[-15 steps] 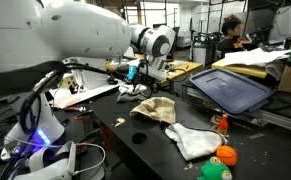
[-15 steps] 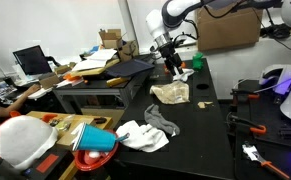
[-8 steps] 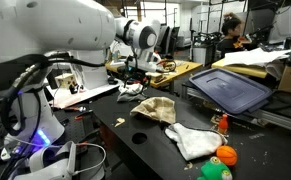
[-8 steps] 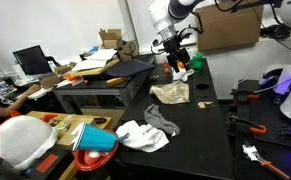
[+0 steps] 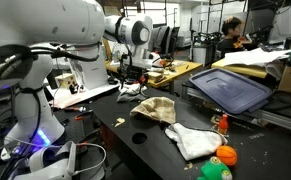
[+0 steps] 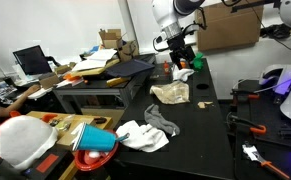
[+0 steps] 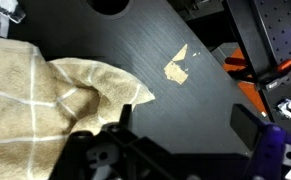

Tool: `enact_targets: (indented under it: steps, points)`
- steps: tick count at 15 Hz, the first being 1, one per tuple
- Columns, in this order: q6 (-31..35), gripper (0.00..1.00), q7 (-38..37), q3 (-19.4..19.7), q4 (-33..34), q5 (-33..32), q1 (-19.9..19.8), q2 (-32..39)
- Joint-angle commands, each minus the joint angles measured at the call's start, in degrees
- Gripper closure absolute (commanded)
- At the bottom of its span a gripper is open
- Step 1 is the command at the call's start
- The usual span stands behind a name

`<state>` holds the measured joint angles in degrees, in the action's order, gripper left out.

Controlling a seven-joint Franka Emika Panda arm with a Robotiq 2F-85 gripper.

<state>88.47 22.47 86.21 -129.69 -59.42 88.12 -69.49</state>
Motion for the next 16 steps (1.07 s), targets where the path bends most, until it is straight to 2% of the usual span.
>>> enact_targets:
  steps: [1,16]
  points:
    - [1.23,0.00,-0.61,0.45,-2.34,-0.52,-0.72,2.80]
    - [-0.35,0.00,-1.01,7.29,-2.18,-6.12,3.09,4.01]
